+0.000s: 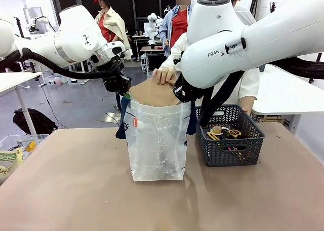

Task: Transfer purchased items from the store into the shopping bag.
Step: Move the Reusable shopping bag to the right side of the table.

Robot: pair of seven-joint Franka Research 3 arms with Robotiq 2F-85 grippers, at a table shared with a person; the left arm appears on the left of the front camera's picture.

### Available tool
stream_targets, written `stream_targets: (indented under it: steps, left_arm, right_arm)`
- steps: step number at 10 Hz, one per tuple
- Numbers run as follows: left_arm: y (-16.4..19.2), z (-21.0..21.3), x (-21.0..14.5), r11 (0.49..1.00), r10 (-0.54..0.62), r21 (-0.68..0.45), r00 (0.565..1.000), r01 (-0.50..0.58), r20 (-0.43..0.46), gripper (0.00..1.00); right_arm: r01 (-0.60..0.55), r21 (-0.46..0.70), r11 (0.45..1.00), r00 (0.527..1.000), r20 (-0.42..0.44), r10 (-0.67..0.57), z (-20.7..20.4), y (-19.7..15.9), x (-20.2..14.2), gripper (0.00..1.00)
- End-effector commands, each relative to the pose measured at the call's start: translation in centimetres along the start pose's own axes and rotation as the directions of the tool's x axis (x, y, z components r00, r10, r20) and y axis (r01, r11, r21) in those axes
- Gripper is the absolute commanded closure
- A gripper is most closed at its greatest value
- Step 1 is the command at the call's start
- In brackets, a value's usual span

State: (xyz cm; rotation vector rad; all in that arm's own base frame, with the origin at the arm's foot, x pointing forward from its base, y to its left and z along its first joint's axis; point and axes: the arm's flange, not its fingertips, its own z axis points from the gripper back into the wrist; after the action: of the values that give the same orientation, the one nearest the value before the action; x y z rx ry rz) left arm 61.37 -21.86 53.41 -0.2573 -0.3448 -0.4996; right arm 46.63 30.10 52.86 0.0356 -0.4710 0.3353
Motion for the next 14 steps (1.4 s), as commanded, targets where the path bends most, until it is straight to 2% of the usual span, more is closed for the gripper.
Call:
stream_targets:
  steps: [1,14]
  left_arm:
    - [0.31,0.11,-0.01,1.0,0.007,0.0,1.0,-0.007,0.005,1.0]
    - [0.31,0.11,-0.01,1.0,0.007,0.0,1.0,-0.007,0.005,1.0]
  right_arm:
    - [0.006,0.015,1.0,1.0,-0.002,-0.006,0.11,-0.17,-0.24,1.0]
    - [0.006,0.015,1.0,1.0,-0.002,-0.006,0.11,-0.17,-0.24,1.0]
